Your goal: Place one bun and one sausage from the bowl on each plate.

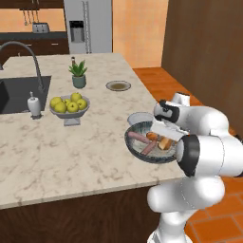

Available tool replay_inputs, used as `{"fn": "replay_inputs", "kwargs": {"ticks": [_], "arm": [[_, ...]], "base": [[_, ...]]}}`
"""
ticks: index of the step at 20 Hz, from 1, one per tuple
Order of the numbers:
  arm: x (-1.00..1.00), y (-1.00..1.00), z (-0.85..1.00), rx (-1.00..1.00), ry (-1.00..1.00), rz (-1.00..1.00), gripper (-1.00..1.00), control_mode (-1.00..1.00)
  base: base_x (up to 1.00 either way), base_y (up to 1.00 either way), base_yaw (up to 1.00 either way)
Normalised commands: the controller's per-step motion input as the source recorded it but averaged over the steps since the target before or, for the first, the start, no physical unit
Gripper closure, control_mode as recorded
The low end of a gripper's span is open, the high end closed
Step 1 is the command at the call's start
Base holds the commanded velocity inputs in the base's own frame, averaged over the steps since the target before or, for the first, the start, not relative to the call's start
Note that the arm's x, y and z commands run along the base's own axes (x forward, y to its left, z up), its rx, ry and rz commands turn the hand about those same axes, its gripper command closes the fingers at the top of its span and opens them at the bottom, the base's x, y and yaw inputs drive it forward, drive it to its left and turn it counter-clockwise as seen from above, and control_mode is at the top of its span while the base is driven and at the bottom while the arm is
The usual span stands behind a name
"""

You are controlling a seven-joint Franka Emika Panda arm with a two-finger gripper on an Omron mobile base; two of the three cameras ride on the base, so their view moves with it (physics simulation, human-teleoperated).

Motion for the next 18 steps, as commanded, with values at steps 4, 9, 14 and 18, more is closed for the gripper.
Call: {"fn": "replay_inputs", "kwargs": {"ticks": [4,9,14,18], "arm": [[-0.39,0.05,1.0,0.03,-0.11,0.0,1.0,-1.0],[-0.17,0.05,0.26,-0.04,-0.02,-0.01,1.0,-1.0],[-0.76,0.03,0.16,-0.02,-0.13,0.0,1.0,-1.0],[-0.42,0.15,0.77,0.0,-0.03,0.02,1.0,-1.0]], "base": [[0.0,0.0,0.0],[0.0,0.0,0.0],[0.0,0.0,0.0],[0.0,0.0,0.0]]}}
